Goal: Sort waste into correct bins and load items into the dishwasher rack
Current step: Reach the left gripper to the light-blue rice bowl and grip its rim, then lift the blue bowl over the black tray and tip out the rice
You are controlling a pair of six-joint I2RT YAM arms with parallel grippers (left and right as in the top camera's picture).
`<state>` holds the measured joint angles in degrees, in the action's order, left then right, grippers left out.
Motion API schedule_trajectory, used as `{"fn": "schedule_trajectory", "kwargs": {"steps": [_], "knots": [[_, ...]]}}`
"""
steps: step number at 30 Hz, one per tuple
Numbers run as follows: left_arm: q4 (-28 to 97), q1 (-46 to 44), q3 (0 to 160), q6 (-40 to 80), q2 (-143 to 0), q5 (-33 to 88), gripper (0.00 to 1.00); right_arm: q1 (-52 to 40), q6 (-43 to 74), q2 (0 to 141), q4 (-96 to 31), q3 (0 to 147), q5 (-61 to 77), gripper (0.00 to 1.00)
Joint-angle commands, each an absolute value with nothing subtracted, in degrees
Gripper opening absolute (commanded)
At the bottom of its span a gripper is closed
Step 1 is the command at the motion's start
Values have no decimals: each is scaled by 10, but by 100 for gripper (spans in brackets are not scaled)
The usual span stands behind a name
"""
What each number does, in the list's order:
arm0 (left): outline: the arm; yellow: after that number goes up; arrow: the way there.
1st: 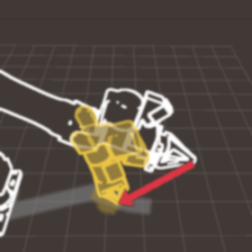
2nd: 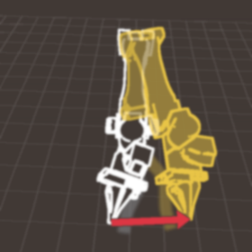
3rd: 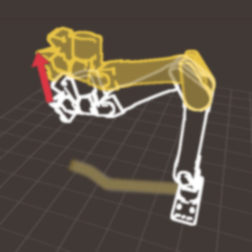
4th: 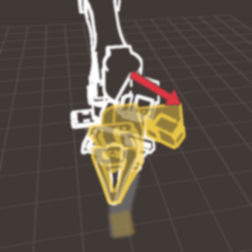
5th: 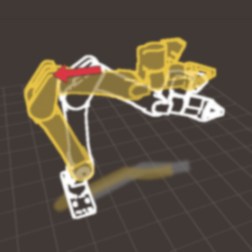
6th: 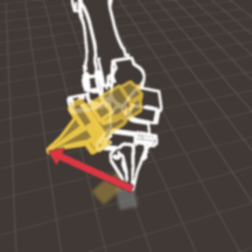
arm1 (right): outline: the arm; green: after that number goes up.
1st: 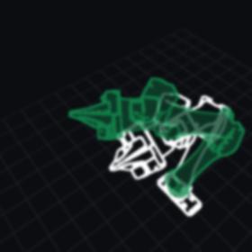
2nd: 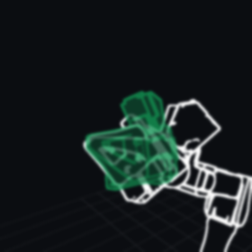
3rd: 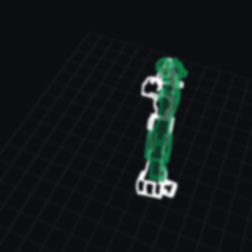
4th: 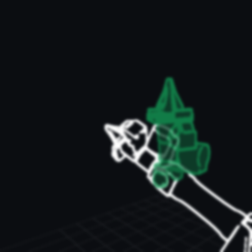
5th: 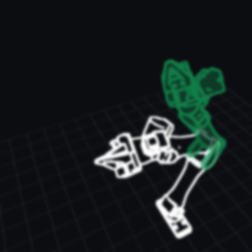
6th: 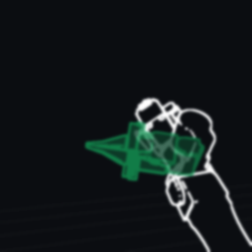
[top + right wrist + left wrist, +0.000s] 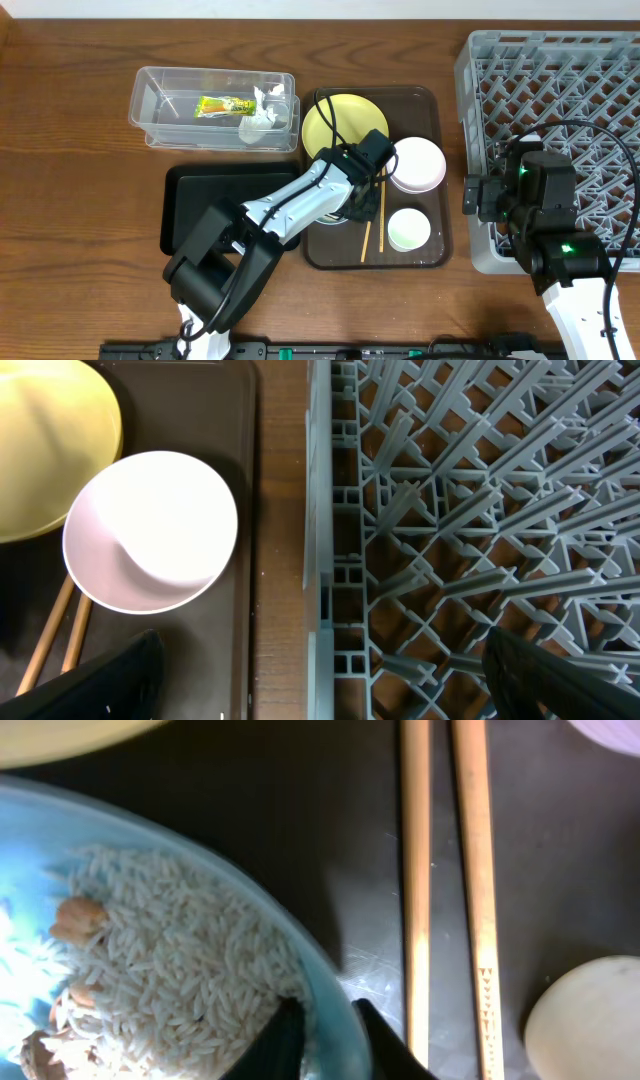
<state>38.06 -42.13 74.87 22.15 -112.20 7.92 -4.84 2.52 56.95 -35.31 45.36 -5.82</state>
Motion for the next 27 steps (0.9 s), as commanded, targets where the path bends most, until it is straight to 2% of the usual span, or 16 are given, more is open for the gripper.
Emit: {"fn": "schedule_trajectory", "kwargs": {"steps": [1, 4, 16, 24, 27], "knots": [[381, -422, 745, 217, -1132, 68, 11, -56, 25, 570, -354, 468, -55, 99], [382, -422, 745, 217, -1130, 68, 6, -56, 25, 570, -354, 468, -55, 99], [432, -406, 765, 215, -1006, 70, 6, -56, 25, 570, -354, 468, -55, 99], [465, -300, 765, 198, -943, 170, 6, -56, 25, 570, -354, 468, -55, 99], [484, -239, 757, 159, -943, 250, 6, -56, 25, 570, -354, 468, -55, 99]]}}
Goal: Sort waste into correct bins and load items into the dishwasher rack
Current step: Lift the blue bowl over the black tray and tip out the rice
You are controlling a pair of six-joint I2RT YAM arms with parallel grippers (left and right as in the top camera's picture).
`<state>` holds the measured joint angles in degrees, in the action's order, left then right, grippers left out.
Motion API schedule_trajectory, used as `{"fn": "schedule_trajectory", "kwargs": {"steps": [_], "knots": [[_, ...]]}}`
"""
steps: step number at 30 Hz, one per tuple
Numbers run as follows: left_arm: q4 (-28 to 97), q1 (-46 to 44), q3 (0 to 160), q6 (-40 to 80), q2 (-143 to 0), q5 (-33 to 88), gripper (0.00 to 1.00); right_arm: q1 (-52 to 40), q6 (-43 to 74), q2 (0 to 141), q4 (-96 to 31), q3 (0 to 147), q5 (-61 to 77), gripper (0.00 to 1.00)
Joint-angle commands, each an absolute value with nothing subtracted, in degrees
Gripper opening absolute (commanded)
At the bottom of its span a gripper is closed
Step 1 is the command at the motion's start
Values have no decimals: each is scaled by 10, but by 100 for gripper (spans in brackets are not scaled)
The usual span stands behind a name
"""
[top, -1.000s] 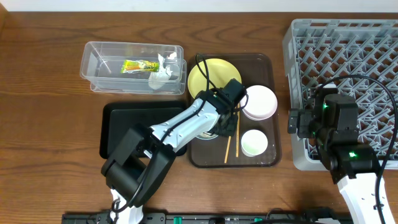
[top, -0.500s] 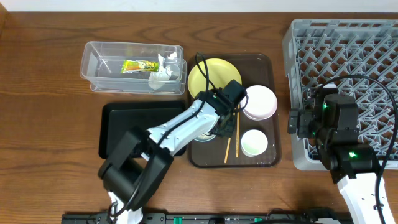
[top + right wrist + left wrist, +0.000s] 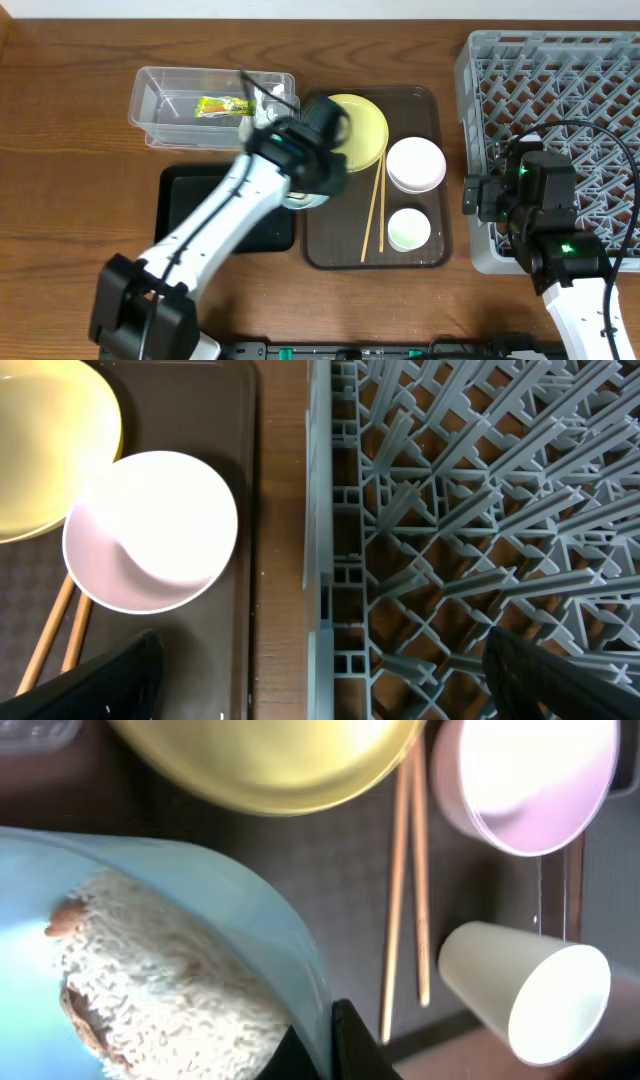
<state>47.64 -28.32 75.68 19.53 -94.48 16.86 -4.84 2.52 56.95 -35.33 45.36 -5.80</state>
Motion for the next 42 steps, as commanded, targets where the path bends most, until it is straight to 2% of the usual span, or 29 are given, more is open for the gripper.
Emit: {"fn": "schedule_trajectory", "kwargs": {"steps": [1, 11, 20, 26, 37, 42], "knots": [[486, -216, 751, 145, -943, 287, 6, -56, 25, 570, -355, 468, -55, 99], [489, -15, 639, -30, -945, 622, 6, -56, 25, 570, -356, 468, -55, 99], [488, 105, 564, -31, -983, 809, 6, -56, 25, 570, -356, 468, -55, 99], [488, 145, 562, 29, -1019, 901, 6, -56, 25, 570, -358, 468, -55, 99], [488, 190, 562, 268, -1028, 901, 6, -56, 25, 570, -358, 468, -55, 99], [488, 204, 562, 337, -1028, 901, 6, -56, 25, 570, -358, 468, -55, 99]]}}
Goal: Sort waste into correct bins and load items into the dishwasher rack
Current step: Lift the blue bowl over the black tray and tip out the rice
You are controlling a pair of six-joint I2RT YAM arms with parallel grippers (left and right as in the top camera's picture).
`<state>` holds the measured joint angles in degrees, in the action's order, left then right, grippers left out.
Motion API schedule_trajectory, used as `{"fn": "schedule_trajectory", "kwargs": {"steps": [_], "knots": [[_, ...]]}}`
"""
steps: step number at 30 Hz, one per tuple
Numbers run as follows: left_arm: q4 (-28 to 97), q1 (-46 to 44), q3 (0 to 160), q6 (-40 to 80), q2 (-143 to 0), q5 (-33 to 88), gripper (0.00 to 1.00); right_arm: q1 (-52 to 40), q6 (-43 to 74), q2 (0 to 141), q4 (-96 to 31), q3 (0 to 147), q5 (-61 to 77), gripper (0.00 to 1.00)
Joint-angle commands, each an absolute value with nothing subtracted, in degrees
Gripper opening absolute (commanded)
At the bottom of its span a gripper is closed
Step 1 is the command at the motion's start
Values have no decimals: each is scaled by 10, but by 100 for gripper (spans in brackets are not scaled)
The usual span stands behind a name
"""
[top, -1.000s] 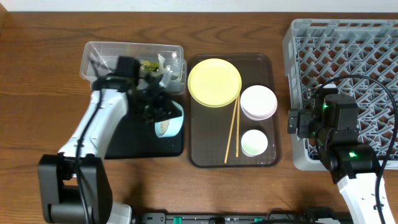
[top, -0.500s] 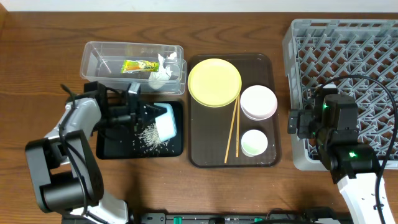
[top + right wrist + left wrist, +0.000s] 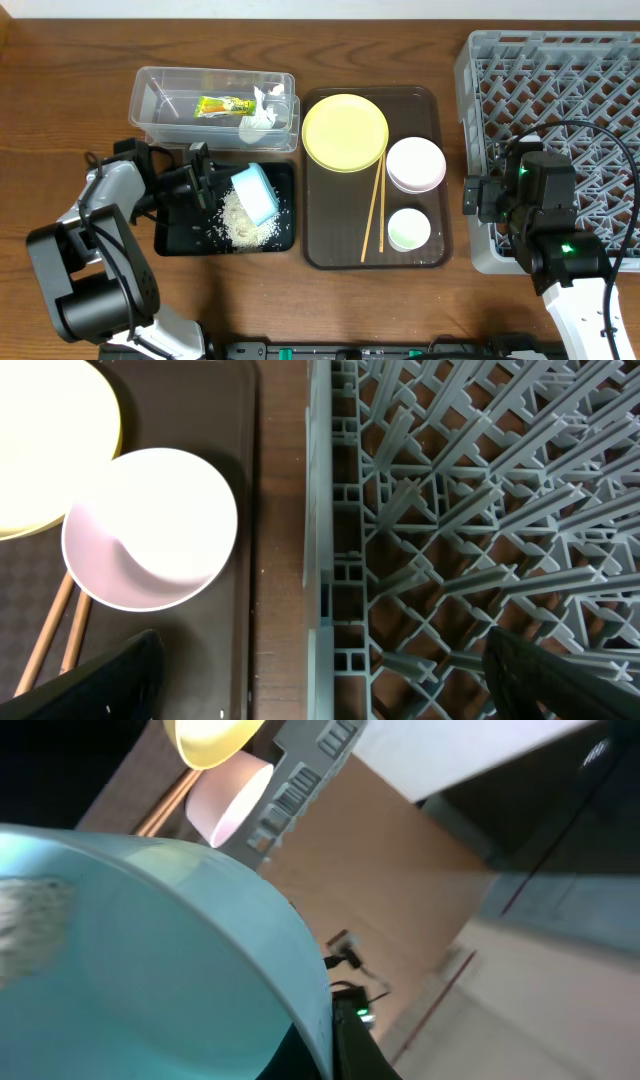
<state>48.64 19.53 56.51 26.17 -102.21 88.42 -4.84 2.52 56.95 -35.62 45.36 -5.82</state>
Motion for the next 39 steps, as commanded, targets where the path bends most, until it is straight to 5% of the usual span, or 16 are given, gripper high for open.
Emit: {"fn": "schedule_trajectory", "kwargs": {"steps": [1, 24, 33, 39], "knots": [[488, 206, 562, 350, -1028, 901, 6, -56, 25, 570, -358, 468, -55, 99], [485, 216, 562, 435, -1028, 901, 6, -56, 25, 570, -358, 468, -55, 99], [312, 216, 562, 362, -1028, 897, 6, -56, 25, 570, -358, 468, -55, 99], [303, 216, 562, 362, -1027, 898, 6, -56, 25, 570, -358, 468, -55, 99]]}}
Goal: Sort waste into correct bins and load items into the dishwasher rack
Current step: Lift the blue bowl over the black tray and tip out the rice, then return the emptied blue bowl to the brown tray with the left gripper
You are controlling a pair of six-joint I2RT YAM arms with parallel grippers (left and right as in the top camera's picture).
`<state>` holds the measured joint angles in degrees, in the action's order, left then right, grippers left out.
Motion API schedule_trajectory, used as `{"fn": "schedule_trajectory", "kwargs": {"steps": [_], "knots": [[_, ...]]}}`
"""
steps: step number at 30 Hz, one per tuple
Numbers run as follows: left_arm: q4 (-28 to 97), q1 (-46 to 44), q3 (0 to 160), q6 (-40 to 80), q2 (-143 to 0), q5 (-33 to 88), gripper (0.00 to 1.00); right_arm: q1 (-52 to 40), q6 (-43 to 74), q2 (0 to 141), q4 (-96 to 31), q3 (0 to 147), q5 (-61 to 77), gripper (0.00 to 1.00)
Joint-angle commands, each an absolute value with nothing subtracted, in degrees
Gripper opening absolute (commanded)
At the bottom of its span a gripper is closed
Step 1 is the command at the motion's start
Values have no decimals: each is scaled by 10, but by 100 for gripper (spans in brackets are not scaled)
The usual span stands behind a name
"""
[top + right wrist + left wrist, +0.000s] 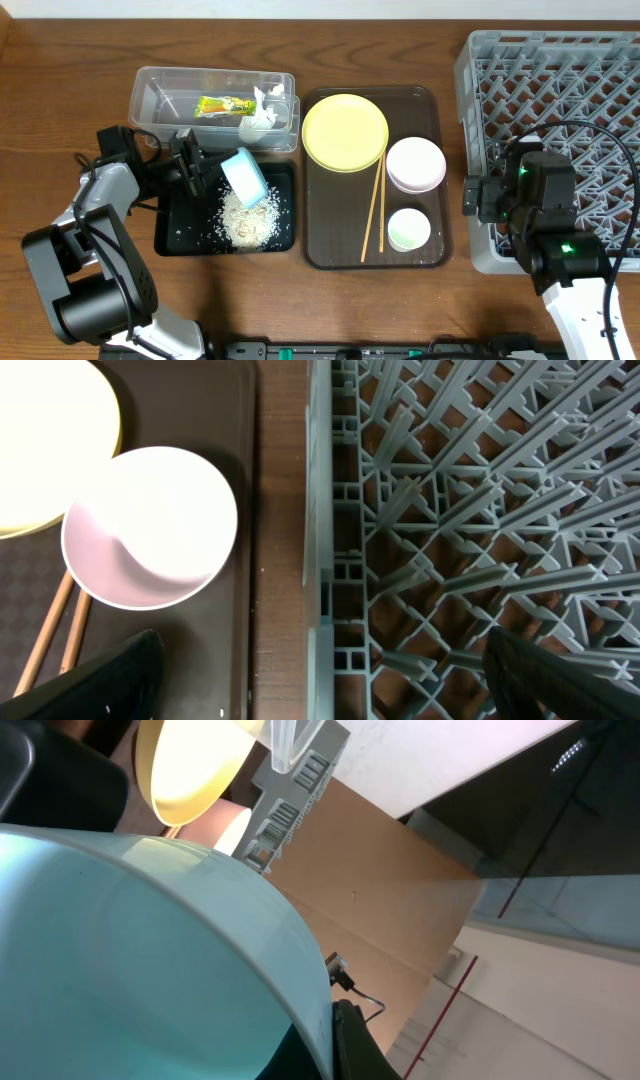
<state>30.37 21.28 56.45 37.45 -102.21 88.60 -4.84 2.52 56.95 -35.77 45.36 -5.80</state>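
Observation:
My left gripper (210, 171) is shut on the rim of a light blue bowl (243, 177). The bowl is tipped on edge over the black bin (175, 228). A pile of rice (246, 217) lies in the bin below it. In the left wrist view the bowl (130, 950) fills the frame with no rice showing on it. A yellow plate (344, 132), pink bowl (415, 164), chopsticks (375, 210) and white cup (408, 229) lie on the brown tray (325, 250). My right gripper (320, 690) stands open over the left edge of the grey rack (560, 110).
A clear bin (160, 100) holding a wrapper (225, 105) and crumpled paper (262, 118) stands behind the black bin. A strip of bare wood (280, 560) lies between tray and rack. In the right wrist view the pink bowl (150, 528) sits left of the rack (470, 510).
The blue bowl has shifted a little towards the back left and stands steeper. The rice pile in the black bin looks somewhat larger. The right arm has not moved.
My left gripper was shut on the rim of the blue bowl, full of rice, on the brown tray. Then the bowl was raised at the tray's left side. Then it was tipped over the black bin with rice spilled there, and now it shows no rice.

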Motion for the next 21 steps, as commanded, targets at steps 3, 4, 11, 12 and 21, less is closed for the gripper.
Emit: {"fn": "schedule_trajectory", "kwargs": {"steps": [3, 4, 11, 12, 21], "knots": [[303, 215, 562, 362, -1025, 900, 6, -56, 25, 570, -358, 468, -55, 99], [303, 214, 562, 357, -1023, 900, 6, -56, 25, 570, -358, 468, -56, 99], [285, 148, 562, 287, -952, 835, 6, -56, 25, 570, -357, 468, -56, 99], [278, 130, 562, 287, -938, 804, 6, -56, 25, 570, -357, 468, -55, 99], [183, -141, 562, 267, -856, 408, 6, -56, 25, 570, -356, 468, -56, 99]]}}
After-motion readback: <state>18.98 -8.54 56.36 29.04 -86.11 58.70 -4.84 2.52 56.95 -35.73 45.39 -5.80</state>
